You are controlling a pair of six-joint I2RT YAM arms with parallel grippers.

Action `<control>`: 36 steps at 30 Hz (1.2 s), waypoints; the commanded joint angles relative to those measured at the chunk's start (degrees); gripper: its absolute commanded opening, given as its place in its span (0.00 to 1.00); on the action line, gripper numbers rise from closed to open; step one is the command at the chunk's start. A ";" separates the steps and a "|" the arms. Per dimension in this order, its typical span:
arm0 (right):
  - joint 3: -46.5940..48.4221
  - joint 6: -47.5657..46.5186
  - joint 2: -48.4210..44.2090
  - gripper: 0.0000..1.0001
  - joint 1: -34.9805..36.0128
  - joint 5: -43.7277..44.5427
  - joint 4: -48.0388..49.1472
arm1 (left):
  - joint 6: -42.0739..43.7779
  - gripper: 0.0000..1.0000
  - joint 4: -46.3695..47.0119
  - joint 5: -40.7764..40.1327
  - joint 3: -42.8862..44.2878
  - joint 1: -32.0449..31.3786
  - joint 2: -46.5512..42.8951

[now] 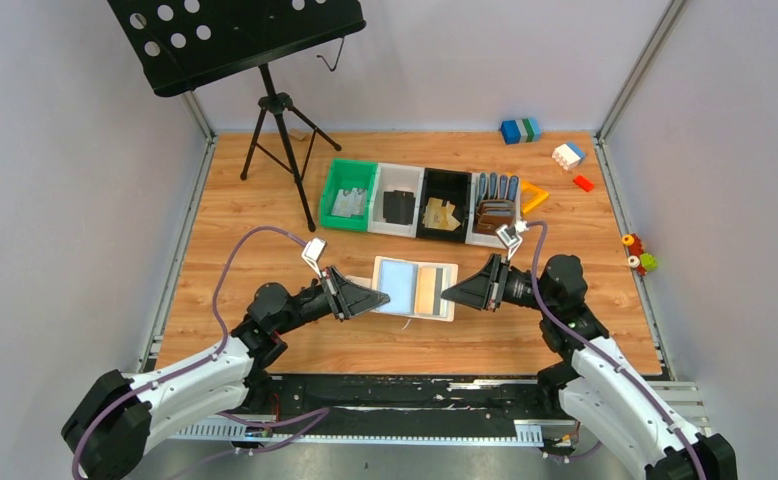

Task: Take the credit cards out of the card holder
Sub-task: Remove the credit card from the card holder.

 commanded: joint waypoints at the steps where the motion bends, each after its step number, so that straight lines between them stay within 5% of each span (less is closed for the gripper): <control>1: -0.08 0.33 -1.84 0.00 0.10 2.52 -1.60 | 5.54 0.01 -5.92 -1.76 2.86 0.31 -0.53; 9: 0.54 -4.10 1.75 0.00 0.10 5.77 -5.29 | 17.95 0.20 -20.39 -3.61 4.97 0.31 -1.90; 20: 2.08 -7.23 -1.34 0.00 0.10 9.95 -14.40 | 28.83 0.86 -51.10 -14.86 13.26 0.31 -11.43; 24: 2.57 -7.25 -1.19 0.00 0.12 8.63 -14.65 | 27.28 0.76 -48.51 -9.01 14.16 0.19 -12.99; 30: 0.06 -1.59 -1.01 0.00 0.19 4.25 -5.76 | 17.51 0.46 -26.00 0.34 10.20 -3.31 -6.50; 36: -1.73 1.49 -2.14 0.00 0.19 2.49 -1.01 | 15.08 0.44 -17.00 3.49 11.24 -4.87 2.63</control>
